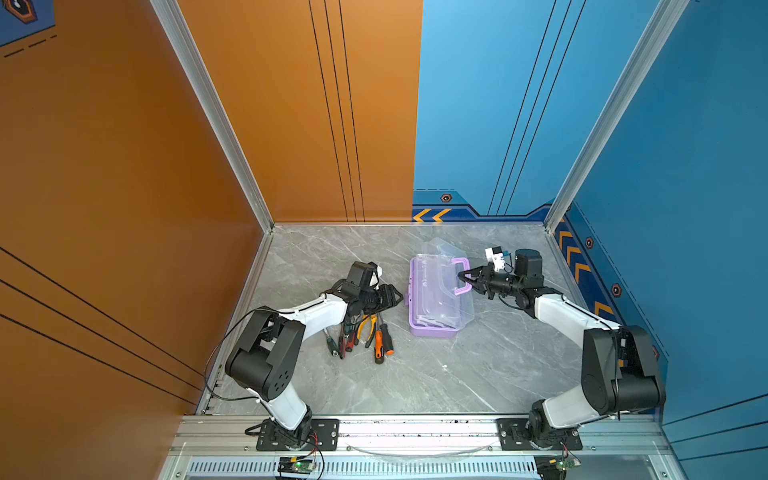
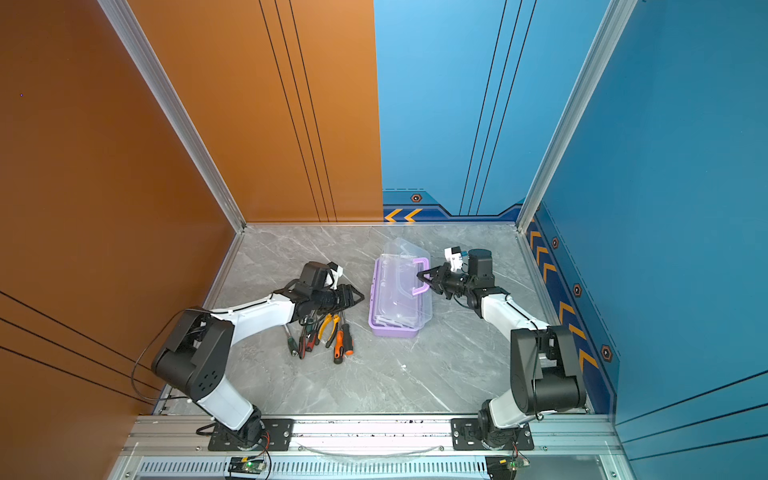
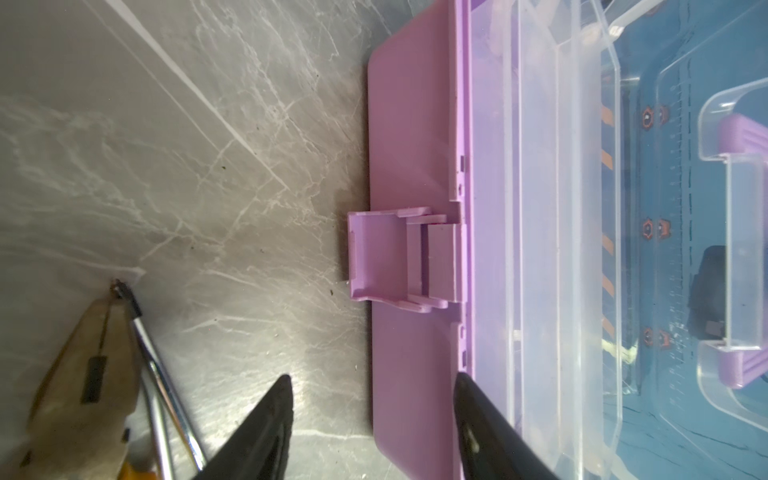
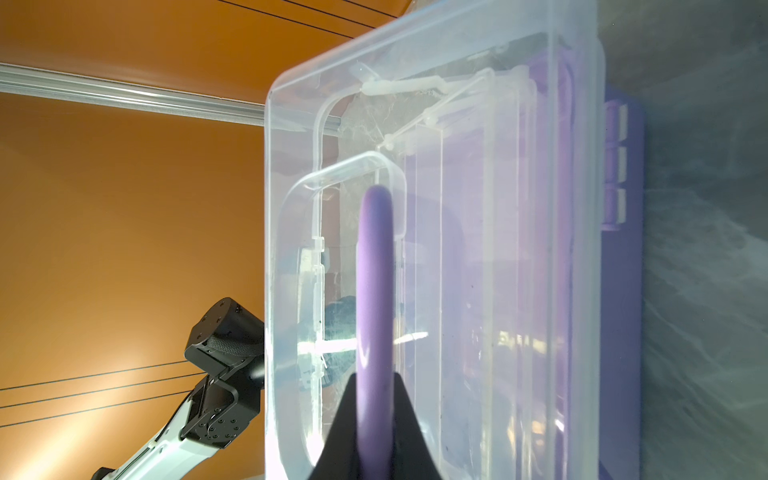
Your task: Pack the tool kit
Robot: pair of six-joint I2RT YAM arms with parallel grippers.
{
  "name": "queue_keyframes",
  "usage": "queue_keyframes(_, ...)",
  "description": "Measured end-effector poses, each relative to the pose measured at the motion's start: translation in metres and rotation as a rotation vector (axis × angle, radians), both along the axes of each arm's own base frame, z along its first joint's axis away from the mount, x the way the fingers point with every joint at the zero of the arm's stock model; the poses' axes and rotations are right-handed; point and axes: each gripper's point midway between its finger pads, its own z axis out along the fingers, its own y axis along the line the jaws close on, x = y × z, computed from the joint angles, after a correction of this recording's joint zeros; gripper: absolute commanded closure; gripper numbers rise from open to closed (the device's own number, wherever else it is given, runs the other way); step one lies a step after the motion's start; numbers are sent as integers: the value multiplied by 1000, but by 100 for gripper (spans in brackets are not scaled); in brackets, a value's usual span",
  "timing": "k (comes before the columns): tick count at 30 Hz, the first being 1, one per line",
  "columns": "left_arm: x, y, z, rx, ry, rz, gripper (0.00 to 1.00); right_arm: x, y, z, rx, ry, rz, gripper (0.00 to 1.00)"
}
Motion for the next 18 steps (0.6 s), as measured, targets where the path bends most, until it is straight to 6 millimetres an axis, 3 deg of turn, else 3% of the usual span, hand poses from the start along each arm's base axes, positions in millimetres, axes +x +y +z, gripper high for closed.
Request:
queue_keyframes(10, 5, -3, 0, 36, -16, -11, 40, 10, 0, -1, 86, -15, -17, 100)
queue_keyframes(18, 17, -14, 21, 26, -65, -30, 39, 10, -1, -1, 99, -17, -17, 100)
